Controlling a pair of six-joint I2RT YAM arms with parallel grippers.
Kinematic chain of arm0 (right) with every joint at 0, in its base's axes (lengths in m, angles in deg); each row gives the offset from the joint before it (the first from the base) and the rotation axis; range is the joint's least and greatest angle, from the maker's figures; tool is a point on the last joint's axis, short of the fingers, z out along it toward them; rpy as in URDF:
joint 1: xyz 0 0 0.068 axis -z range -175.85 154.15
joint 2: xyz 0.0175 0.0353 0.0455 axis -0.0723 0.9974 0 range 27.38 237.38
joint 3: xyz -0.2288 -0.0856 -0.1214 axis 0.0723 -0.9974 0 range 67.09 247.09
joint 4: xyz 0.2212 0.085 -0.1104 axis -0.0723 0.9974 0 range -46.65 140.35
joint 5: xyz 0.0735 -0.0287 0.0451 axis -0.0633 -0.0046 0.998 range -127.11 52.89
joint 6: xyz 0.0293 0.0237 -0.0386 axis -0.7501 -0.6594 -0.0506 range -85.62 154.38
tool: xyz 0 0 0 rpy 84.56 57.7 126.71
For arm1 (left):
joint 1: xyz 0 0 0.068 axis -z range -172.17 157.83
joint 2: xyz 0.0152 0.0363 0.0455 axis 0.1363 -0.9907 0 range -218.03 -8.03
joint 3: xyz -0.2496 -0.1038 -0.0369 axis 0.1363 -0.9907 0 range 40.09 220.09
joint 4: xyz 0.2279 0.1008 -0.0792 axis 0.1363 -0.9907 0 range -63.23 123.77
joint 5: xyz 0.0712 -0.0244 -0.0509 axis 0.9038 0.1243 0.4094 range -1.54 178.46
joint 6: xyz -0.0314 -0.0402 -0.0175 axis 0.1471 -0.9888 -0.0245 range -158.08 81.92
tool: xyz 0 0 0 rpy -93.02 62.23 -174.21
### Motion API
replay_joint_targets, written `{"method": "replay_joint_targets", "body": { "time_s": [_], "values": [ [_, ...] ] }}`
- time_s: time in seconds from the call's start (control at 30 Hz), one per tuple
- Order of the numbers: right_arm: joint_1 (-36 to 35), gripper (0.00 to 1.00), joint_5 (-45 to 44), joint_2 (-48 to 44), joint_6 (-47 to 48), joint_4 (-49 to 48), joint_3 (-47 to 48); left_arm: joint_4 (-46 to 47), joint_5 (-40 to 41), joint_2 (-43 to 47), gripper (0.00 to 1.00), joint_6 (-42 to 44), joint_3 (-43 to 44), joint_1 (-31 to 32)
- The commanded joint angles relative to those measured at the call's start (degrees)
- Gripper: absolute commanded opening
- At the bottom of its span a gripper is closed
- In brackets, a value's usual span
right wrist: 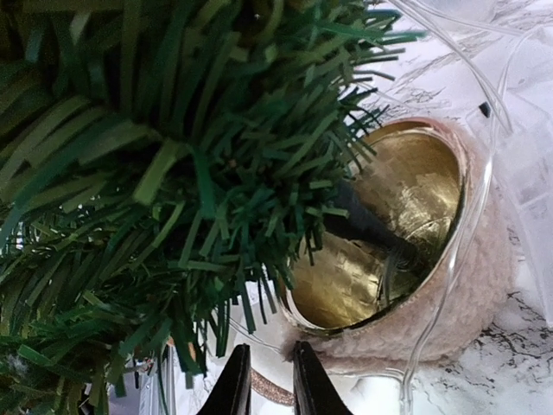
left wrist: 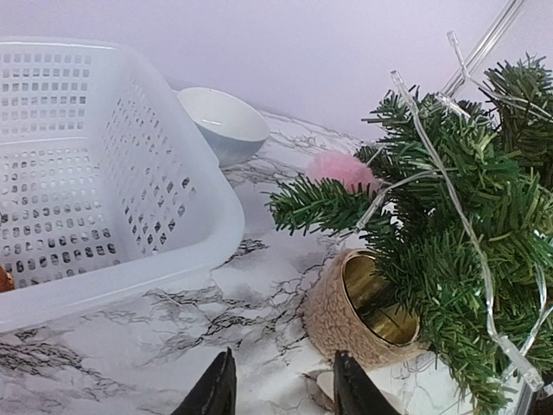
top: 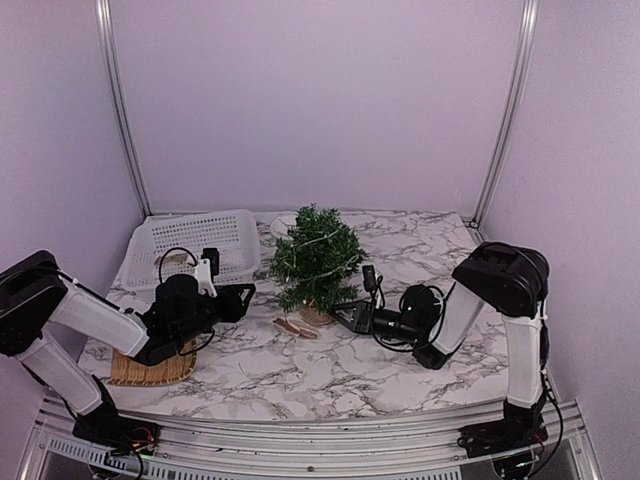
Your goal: Decorate the small christmas tree
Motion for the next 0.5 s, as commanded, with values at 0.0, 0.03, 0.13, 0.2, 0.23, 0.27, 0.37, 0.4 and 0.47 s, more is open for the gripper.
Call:
{"method": "replay_joint_targets", "body": {
  "time_s": [0.0, 0.03, 0.13, 0.2, 0.23, 0.27, 0.37, 0.4, 0.47],
  "values": [
    [-1.48, 0.17, -1.86, 1.96, -0.7, -3.7, 1.86, -11.48, 0.29, 7.17, 0.41, 1.9, 1.05, -1.93],
    [-1.83, 0.17, -2.0, 2.17, -0.74, -3.71, 2.29, -14.01, 0.67, 8.74, 0.42, 2.04, 1.54, -2.7],
    [-2.75, 0.17, -2.6, 2.96, -0.58, -3.67, 3.44, -21.64, 0.61, 12.9, 0.44, 1.9, 3.56, -5.88],
    [-3.21, 0.17, -3.11, 3.7, -0.6, -3.78, 4.3, -26.51, -0.27, 14.63, 0.46, 1.87, 5.49, -8.1],
    [-3.5, 0.17, -3.35, 3.97, -0.57, -3.93, 4.64, -28.47, -0.75, 15.16, 0.48, 1.93, 6.31, -9.06],
    [-3.74, 0.17, -3.61, 4.31, -0.57, -4.15, 5.01, -30.14, -1.09, 15.6, 0.49, 1.97, 7.02, -9.94],
    [-4.3, 0.17, -4.36, 5.29, -0.88, -4.94, 6.26, -34.13, -2.61, 16.28, 0.51, 2.06, 9.04, -12.64],
    [-4.45, 0.17, -4.5, 5.55, -0.87, -5.18, 6.7, -35.79, -3.12, 16.35, 0.52, 2.06, 9.58, -13.41],
    [-5.0, 0.17, -4.87, 5.81, -0.82, -5.2, 7.48, -38.57, -4.29, 16.48, 0.53, 2.11, 10.78, -15.11]
  ]
}}
